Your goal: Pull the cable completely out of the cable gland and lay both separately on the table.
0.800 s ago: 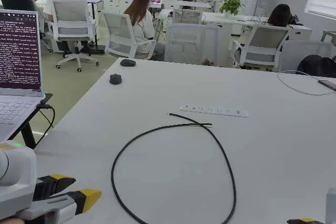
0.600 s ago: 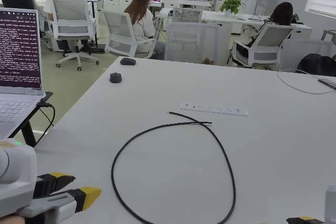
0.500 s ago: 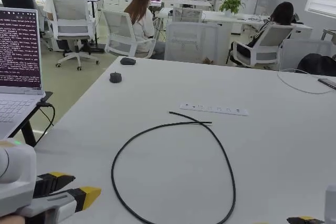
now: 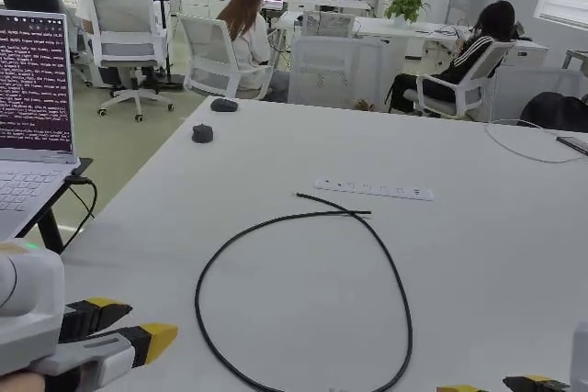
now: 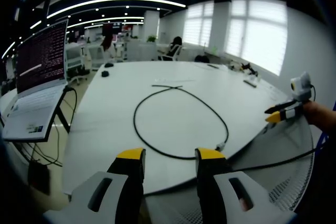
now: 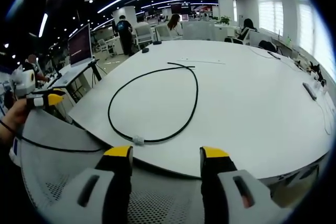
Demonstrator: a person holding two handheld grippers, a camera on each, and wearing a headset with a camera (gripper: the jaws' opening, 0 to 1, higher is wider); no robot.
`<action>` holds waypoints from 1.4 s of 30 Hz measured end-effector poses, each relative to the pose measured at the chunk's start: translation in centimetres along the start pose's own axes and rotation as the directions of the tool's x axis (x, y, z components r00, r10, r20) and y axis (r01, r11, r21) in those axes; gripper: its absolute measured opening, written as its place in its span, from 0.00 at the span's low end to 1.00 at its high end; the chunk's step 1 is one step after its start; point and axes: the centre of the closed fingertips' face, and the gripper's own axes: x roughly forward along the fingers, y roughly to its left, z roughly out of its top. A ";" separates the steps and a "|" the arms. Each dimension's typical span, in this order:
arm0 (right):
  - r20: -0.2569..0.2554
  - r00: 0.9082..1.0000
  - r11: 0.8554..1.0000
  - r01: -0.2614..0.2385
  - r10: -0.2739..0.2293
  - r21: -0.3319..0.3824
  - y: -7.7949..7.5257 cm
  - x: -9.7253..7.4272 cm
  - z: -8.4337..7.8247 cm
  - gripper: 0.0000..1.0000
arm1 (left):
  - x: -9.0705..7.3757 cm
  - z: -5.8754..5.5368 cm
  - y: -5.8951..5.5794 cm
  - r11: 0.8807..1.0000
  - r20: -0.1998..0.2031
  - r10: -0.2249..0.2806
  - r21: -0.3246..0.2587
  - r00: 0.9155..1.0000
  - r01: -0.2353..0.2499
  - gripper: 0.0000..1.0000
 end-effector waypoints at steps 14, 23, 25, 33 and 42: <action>-0.009 1.000 1.000 -0.002 0.002 0.004 0.0 0.0 -0.1 0.53 | 0.0 0.0 0.0 1.000 0.000 0.001 0.001 1.000 -0.001 0.39; -0.014 1.000 1.000 -0.005 0.005 0.005 0.0 0.0 -0.2 0.53 | 0.1 0.0 0.0 1.000 -0.006 0.001 0.008 1.000 -0.001 0.39; -0.015 1.000 1.000 -0.006 0.006 0.007 0.0 0.0 -0.2 0.53 | 0.1 0.0 0.0 1.000 -0.005 0.001 0.012 1.000 -0.001 0.39; -0.021 1.000 1.000 -0.009 0.009 0.006 0.1 0.1 -0.3 0.53 | 0.1 0.0 0.0 1.000 -0.010 -0.001 0.020 1.000 0.001 0.39; -0.020 1.000 1.000 -0.008 0.008 0.008 0.1 0.1 -0.3 0.53 | 0.4 -0.1 -0.2 1.000 -0.015 -0.006 0.021 1.000 0.007 0.40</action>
